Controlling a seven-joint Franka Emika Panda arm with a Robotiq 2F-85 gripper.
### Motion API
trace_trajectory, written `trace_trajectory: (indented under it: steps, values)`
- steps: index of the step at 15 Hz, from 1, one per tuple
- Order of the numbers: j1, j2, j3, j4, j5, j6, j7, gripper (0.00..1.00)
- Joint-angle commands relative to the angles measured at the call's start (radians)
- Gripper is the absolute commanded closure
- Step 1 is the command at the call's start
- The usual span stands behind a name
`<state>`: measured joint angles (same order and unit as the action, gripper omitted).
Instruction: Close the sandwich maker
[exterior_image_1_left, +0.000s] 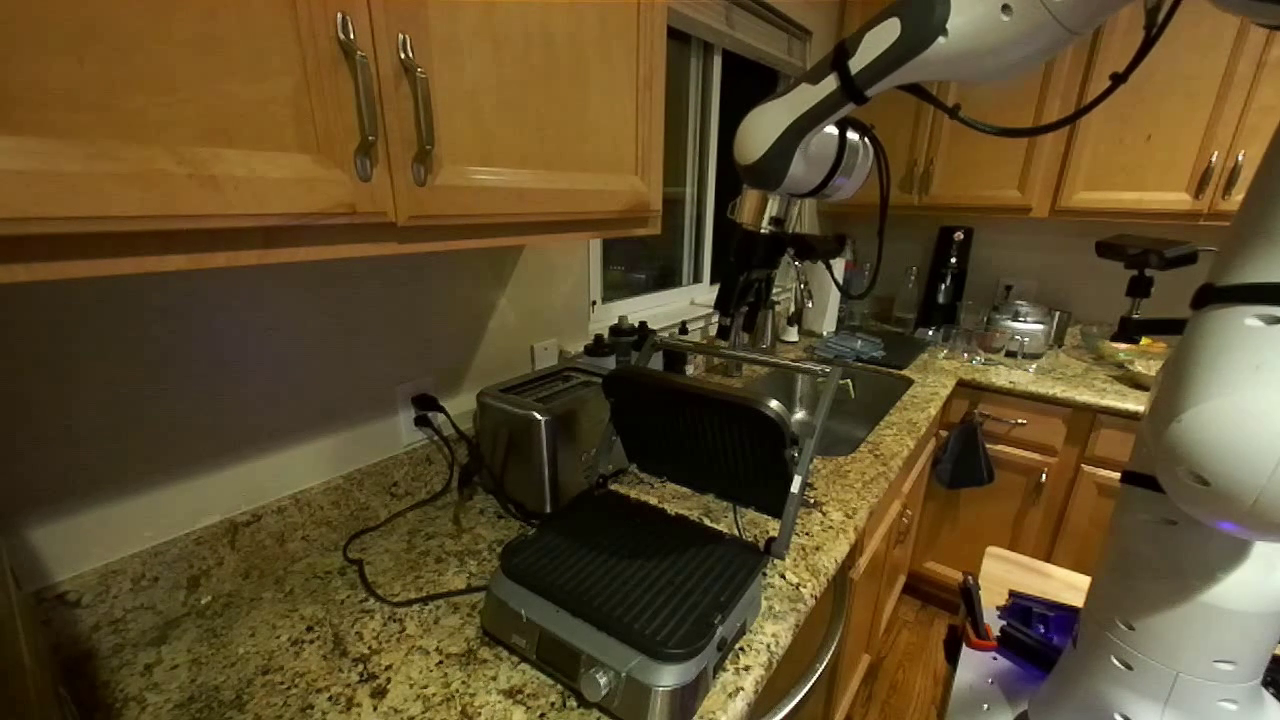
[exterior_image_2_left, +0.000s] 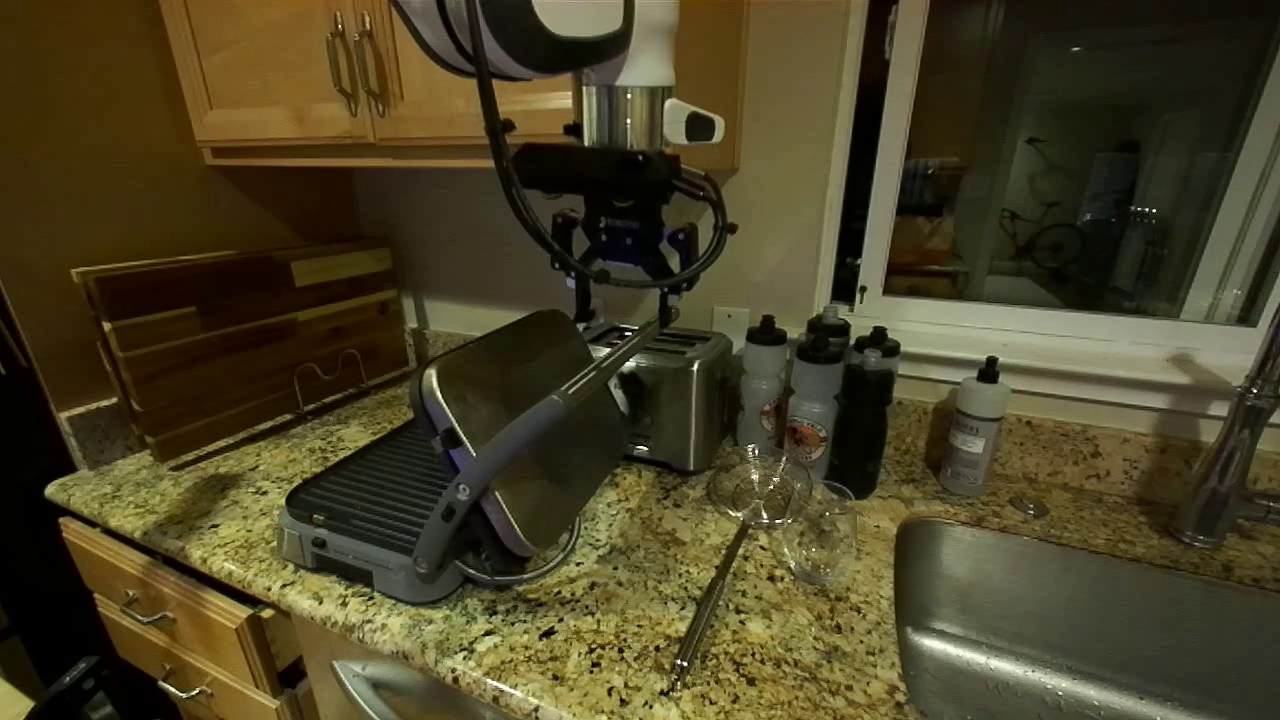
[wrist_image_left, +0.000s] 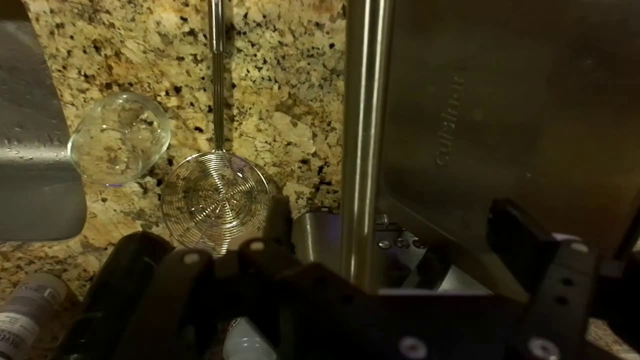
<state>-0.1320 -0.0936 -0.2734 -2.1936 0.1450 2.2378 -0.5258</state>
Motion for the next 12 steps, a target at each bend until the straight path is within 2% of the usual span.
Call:
trace_trajectory:
  steps: [1,10,12]
  values:
    - [-0.014,0.042,0.016,0.012,0.011,0.023,-0.054,0.0]
    - [-0.041,0.134,0.03,0.034,0.028,0.012,-0.136,0.0]
    - [-0.053,0.148,0.032,0.037,0.028,0.015,-0.137,0.27]
